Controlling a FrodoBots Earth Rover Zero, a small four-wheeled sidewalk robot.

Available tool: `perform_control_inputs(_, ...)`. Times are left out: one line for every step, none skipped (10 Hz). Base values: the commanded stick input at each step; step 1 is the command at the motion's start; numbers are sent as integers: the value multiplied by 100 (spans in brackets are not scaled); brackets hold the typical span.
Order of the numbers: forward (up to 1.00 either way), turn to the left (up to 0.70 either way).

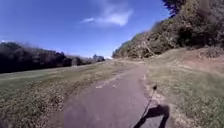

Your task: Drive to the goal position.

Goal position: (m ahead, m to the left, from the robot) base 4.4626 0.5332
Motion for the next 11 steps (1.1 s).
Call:
perform_control_inputs(50, -18)
perform_control_inputs(50, 0)
perform_control_inputs(50, 0)
perform_control_inputs(50, 0)
perform_control_inputs(50, 0)
perform_control_inputs(50, 0)
perform_control_inputs(50, 0)
perform_control_inputs(50, 0)
perform_control_inputs(50, 0)
perform_control_inputs(50, 0)
perform_control_inputs(50, 0)
